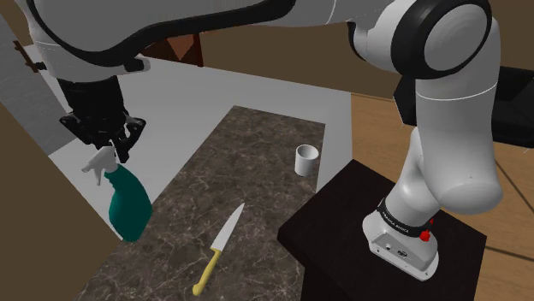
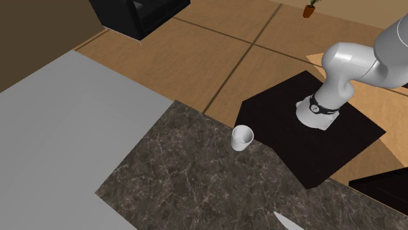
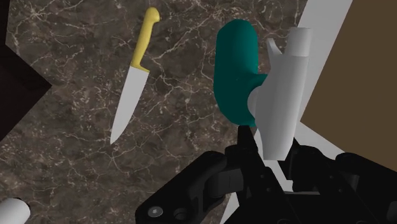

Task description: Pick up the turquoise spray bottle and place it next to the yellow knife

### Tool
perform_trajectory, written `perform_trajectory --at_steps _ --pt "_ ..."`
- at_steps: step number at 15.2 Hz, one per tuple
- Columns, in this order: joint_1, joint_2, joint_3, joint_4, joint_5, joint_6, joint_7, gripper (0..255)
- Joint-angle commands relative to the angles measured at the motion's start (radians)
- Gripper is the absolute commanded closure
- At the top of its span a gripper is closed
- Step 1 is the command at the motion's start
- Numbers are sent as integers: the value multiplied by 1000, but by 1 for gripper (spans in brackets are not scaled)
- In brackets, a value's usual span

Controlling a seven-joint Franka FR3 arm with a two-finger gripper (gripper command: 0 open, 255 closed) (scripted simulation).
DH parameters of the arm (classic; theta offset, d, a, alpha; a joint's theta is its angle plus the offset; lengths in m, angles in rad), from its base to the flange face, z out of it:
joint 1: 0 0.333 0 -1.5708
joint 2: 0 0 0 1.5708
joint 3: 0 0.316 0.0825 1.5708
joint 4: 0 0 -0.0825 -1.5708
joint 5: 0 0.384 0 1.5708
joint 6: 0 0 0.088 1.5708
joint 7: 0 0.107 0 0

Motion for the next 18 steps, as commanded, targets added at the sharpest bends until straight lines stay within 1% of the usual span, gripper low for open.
perform_trajectory --at_steps 1,9,18 --pt "-6 -9 0 -43 3 34 -3 255" --pt "-12 -1 -3 -139 0 138 -4 255" --pt "-14 26 -9 -220 -9 245 -3 255"
